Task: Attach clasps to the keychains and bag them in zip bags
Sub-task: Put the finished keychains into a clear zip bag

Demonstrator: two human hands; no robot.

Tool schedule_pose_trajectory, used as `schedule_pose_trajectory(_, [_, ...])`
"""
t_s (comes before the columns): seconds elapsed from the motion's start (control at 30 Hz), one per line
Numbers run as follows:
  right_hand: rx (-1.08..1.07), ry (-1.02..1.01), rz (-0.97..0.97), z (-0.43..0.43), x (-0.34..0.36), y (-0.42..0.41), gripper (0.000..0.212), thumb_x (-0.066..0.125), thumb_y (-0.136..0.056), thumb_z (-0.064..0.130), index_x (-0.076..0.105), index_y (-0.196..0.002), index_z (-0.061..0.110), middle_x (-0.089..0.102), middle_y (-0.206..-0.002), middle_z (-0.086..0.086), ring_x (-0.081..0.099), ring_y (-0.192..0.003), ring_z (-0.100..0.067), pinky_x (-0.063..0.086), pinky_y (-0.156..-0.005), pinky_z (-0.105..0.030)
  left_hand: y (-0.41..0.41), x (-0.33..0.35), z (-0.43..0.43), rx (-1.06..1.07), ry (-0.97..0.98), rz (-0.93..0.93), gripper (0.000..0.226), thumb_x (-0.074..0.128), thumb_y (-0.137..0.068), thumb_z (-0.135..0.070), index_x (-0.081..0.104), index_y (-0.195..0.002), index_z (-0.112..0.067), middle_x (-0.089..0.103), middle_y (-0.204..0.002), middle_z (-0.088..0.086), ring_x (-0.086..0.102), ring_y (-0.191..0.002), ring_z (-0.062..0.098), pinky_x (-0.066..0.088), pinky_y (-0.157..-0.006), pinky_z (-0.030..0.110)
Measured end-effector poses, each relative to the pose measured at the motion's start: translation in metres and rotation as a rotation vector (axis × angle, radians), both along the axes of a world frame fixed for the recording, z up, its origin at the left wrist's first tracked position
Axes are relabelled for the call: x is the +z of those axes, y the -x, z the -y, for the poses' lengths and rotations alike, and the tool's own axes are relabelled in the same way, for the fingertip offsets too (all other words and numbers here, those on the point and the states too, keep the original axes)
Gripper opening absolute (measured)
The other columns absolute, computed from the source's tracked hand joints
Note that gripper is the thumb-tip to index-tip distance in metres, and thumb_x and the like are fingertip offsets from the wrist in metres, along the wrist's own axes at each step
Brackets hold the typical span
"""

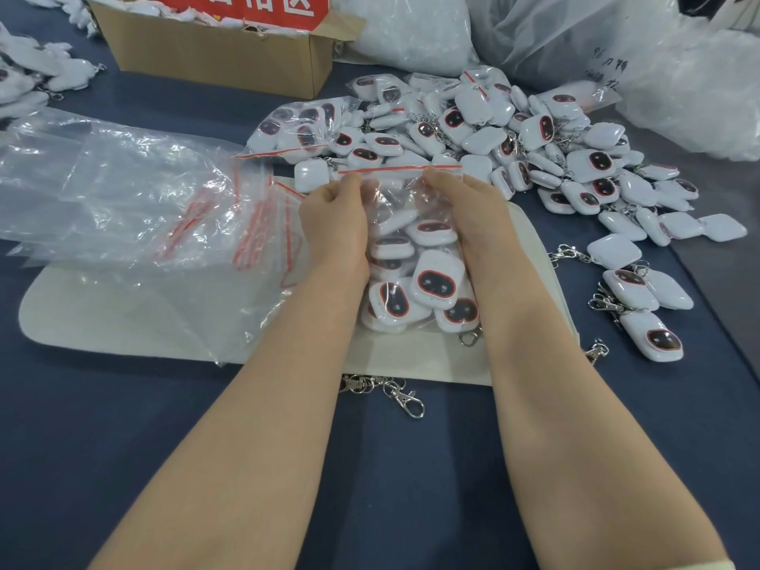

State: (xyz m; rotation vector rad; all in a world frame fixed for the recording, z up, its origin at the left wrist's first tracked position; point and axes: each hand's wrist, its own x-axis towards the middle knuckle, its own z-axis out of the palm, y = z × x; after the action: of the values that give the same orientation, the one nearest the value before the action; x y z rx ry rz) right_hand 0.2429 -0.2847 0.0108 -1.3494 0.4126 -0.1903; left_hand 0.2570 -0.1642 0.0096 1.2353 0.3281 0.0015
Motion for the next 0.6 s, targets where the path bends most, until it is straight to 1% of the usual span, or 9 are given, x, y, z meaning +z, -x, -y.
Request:
schedule_pose_trajectory(0.07, [0.002,0.0,0.01,-0.0003,-0.0006,0.0001,0.032,0.068,-0.086,0.012,0.073,-0.054,0.016,0.073,-0.071,-0.006,0.067,-0.065,-0.021,0.057,-0.073,-0.035,-0.0013,-0.0002,0.0002,0.018,-0.015,0.003,0.022,0.056,-0.087,-0.008,0.059,-0.066,-0.011,0.064,-0.073,0.005,0.06,-0.074,0.022,0.054,-0.079,0.043])
schedule_pose_trajectory(0.17, [0.009,0.036,0.013,0.0003,-0.0013,0.0,0.031,0.068,-0.086,0.014,0.075,-0.056,0.017,0.073,-0.071,-0.006,0.067,-0.065,-0.021,0.057,-0.07,-0.034,-0.0024,-0.0013,0.0011,0.033,-0.032,0.008,0.018,0.056,-0.088,-0.009,0.057,-0.071,-0.011,0.064,-0.078,0.007,0.06,-0.077,0.022,0.053,-0.083,0.044])
schedule_pose_trajectory(0.27, [0.001,0.045,0.002,-0.0004,-0.0002,0.0001,0.019,0.069,-0.085,0.015,0.074,-0.067,0.013,0.074,-0.078,-0.009,0.069,-0.071,-0.024,0.058,-0.075,-0.039,-0.0024,-0.0033,0.0023,0.037,-0.058,0.024,0.017,0.054,-0.091,-0.011,0.057,-0.073,-0.013,0.064,-0.074,0.001,0.061,-0.075,0.018,0.053,-0.084,0.042])
schedule_pose_trajectory(0.33, [0.004,0.048,-0.003,-0.0014,0.0014,0.0015,0.012,0.069,-0.086,0.015,0.073,-0.076,0.011,0.075,-0.082,-0.012,0.07,-0.074,-0.026,0.058,-0.076,-0.04,-0.0032,-0.0043,0.0021,0.039,-0.069,0.027,0.017,0.054,-0.092,-0.014,0.057,-0.075,-0.013,0.065,-0.078,0.002,0.063,-0.081,0.021,0.054,-0.087,0.043])
schedule_pose_trajectory(0.4, [0.024,0.069,-0.003,-0.0025,0.0023,0.0026,0.012,0.069,-0.086,0.017,0.073,-0.08,0.008,0.074,-0.087,-0.015,0.069,-0.077,-0.029,0.058,-0.078,-0.041,-0.0042,-0.0047,0.0016,0.023,-0.051,0.026,0.017,0.056,-0.091,-0.015,0.059,-0.075,-0.012,0.066,-0.081,0.005,0.064,-0.086,0.025,0.053,-0.089,0.044])
schedule_pose_trajectory(0.43, [0.04,0.076,-0.003,-0.0033,0.0029,0.0035,0.013,0.068,-0.086,0.017,0.073,-0.081,0.006,0.074,-0.089,-0.018,0.068,-0.078,-0.031,0.057,-0.079,-0.043,-0.0039,-0.0044,0.0018,0.006,-0.02,0.031,0.017,0.058,-0.09,-0.014,0.06,-0.074,-0.011,0.066,-0.08,0.006,0.064,-0.084,0.026,0.054,-0.087,0.043])
schedule_pose_trajectory(0.5, [0.053,0.08,0.002,-0.005,0.0041,0.0049,0.014,0.067,-0.087,0.015,0.073,-0.084,0.003,0.071,-0.093,-0.025,0.067,-0.078,-0.032,0.056,-0.079,-0.046,-0.0041,-0.0047,0.0027,-0.051,0.005,0.044,0.014,0.063,-0.087,-0.016,0.061,-0.076,-0.008,0.066,-0.08,0.011,0.063,-0.077,0.026,0.054,-0.077,0.041])
schedule_pose_trajectory(0.6, [0.044,0.116,-0.005,-0.0054,0.0049,0.005,0.013,0.067,-0.087,0.014,0.072,-0.086,0.002,0.071,-0.095,-0.026,0.067,-0.079,-0.033,0.055,-0.082,-0.049,-0.0038,-0.0049,0.0029,-0.135,-0.032,0.021,0.014,0.069,-0.084,-0.019,0.064,-0.088,-0.006,0.07,-0.087,0.013,0.068,-0.076,0.028,0.057,-0.064,0.037])
